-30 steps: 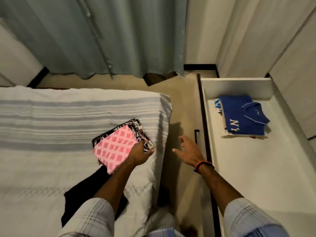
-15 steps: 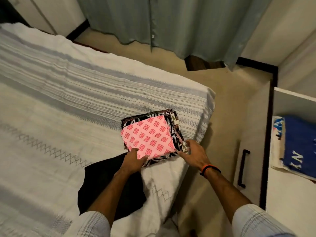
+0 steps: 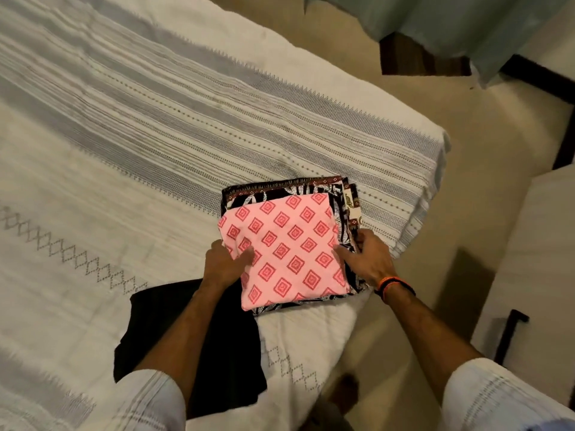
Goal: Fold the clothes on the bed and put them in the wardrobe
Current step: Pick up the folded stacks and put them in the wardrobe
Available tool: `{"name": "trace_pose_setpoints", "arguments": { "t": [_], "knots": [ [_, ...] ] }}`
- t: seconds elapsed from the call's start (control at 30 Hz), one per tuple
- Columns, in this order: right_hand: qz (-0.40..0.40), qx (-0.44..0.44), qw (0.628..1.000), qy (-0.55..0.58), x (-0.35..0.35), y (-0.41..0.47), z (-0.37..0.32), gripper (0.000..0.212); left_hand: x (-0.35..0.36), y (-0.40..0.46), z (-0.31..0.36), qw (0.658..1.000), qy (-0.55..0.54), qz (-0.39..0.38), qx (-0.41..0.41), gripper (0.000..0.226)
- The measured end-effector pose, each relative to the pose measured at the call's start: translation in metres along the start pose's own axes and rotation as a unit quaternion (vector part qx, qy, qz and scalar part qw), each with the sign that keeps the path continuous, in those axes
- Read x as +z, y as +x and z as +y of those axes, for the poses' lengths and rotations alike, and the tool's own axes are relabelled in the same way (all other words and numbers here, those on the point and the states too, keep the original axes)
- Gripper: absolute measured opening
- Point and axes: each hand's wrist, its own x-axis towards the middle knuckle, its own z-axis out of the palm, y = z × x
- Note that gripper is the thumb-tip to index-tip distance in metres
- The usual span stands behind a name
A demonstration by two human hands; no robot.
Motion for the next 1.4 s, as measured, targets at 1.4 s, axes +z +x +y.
{"name": "trace_pose_setpoints", "arguments": {
  "t": [1.4],
  "knots": [
    [-0.017,-0.019,0.942,0.333,-0.032,-0.032,0.0,0.072,0.019,-0.077,0.079,0.965,-0.246,-0.072,0.052,0.037]
  ]
}}
